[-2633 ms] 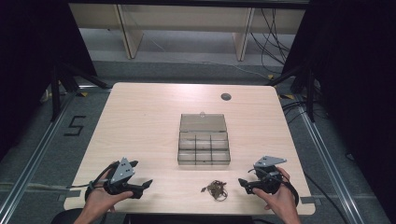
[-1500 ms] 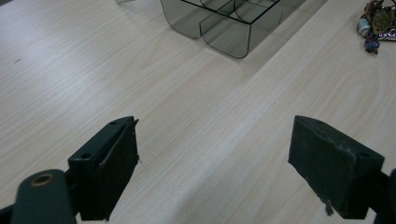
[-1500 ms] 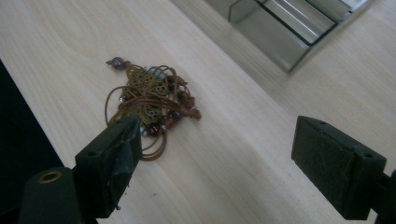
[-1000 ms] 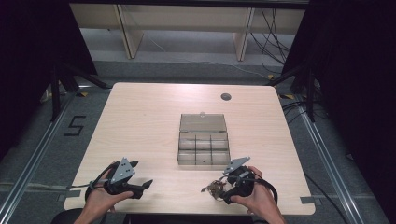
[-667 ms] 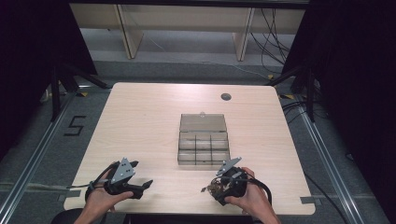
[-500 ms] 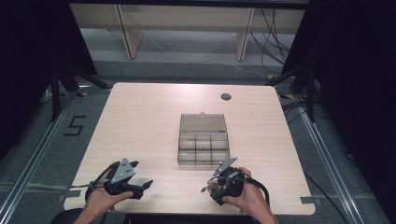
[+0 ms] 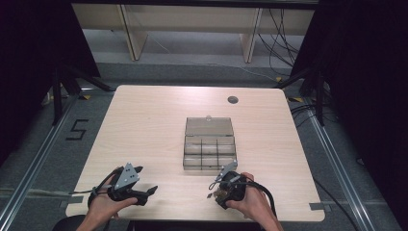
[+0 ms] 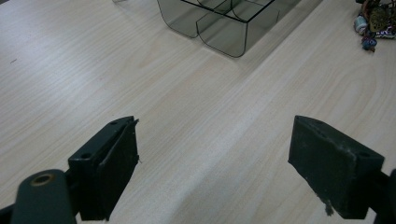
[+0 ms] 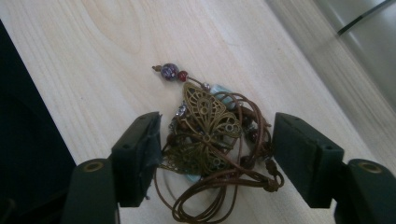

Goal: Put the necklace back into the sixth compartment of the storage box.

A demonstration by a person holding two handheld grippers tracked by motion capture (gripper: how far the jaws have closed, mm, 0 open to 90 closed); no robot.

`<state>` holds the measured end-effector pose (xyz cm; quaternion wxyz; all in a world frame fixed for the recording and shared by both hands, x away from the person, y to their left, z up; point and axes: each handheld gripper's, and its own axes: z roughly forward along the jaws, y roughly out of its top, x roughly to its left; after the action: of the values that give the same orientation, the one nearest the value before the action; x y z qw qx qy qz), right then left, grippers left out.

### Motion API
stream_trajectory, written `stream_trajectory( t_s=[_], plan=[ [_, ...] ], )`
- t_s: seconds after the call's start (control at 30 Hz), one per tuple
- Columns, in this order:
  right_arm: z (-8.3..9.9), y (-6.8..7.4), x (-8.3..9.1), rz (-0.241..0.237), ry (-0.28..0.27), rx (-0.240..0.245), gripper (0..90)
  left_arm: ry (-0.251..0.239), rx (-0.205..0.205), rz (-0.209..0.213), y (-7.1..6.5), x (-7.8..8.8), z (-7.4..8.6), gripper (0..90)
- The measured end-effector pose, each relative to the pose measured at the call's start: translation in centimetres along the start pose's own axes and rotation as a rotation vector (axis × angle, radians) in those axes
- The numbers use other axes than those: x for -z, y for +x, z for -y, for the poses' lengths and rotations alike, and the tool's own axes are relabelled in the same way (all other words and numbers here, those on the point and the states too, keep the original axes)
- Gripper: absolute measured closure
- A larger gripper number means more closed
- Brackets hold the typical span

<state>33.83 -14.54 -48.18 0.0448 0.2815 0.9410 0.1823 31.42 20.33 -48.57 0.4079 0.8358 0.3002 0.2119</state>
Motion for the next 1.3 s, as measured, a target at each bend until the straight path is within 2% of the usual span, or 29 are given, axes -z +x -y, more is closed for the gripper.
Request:
stream_trajectory(
  t_s=[0.03,0.1,0.13,0.17,0.2,0.27,0.3,0.4,0.47,0.63,0.7,0.73,0.8,0.83,0.9,0.97,1.07,1.1,1.3],
  plan=[
    [0.0,-0.1,0.0,-0.008,0.004,0.011,35.7,0.001,-0.001,0.0,0.0,0.0,0.0,15.2],
    [-0.1,0.0,-0.1,-0.006,0.01,-0.002,36.3,0.001,0.0,0.0,0.0,0.0,0.0,15.1],
    [-0.1,-0.2,-0.2,-0.01,0.012,0.019,38.8,0.015,-0.018,0.001,0.1,0.1,0.0,15.2],
    [-0.1,-0.2,-0.2,-0.01,0.021,0.002,40.3,0.014,-0.017,0.002,0.1,0.1,0.0,15.2],
    [-0.2,-0.2,-0.4,-0.013,0.023,0.013,41.2,0.013,-0.017,0.003,0.1,0.1,0.0,15.2],
    [-0.2,-0.2,-0.3,-0.002,0.024,0.005,46.5,0.0,0.001,0.002,0.0,0.0,0.0,15.2],
    [-0.3,-0.2,-0.3,-0.003,0.025,0.022,49.3,0.013,-0.017,0.002,0.1,0.1,0.0,15.2],
    [-0.4,-0.3,-0.3,-0.004,0.032,0.042,57.2,0.014,-0.028,0.002,0.2,0.1,-0.1,15.1],
    [-0.5,-0.3,-0.3,-0.005,0.037,0.045,59.6,0.01,-0.013,0.003,0.1,0.1,0.0,15.1],
    [-0.8,-0.2,-0.2,-0.009,0.052,0.061,60.0,0.012,-0.013,0.006,0.1,0.1,0.0,15.1],
    [-0.9,-0.2,-0.1,-0.007,0.063,0.081,60.3,0.01,-0.014,0.005,0.1,0.1,0.0,15.1],
    [-1.0,-0.2,-0.1,-0.008,0.064,0.074,60.4,0.001,0.005,0.004,0.0,0.0,0.0,15.1],
    [-1.1,-0.2,-0.1,-0.006,0.071,0.076,60.5,-0.001,0.002,0.003,0.0,0.0,0.0,15.1],
    [-1.1,-0.2,0.0,-0.004,0.073,0.079,60.6,0.01,-0.012,-0.003,0.1,0.1,0.0,15.2],
    [-1.2,-0.2,0.1,0.003,0.076,0.084,60.7,-0.001,0.002,-0.001,0.0,0.0,0.0,15.1],
    [-1.3,-0.1,0.3,0.006,0.078,0.089,60.9,0.01,-0.009,-0.003,0.1,0.1,0.0,15.1],
    [-1.5,-0.1,1.0,0.014,0.079,0.099,60.9,0.001,-0.002,-0.002,0.0,0.0,0.0,15.2],
    [-1.6,-0.1,1.2,0.012,0.08,0.102,61.0,0.011,-0.015,-0.003,0.1,0.1,0.0,15.2],
    [-2.2,-0.2,2.8,0.029,0.081,0.116,61.1,0.011,-0.012,-0.005,0.1,0.1,0.0,15.2]
  ],
)
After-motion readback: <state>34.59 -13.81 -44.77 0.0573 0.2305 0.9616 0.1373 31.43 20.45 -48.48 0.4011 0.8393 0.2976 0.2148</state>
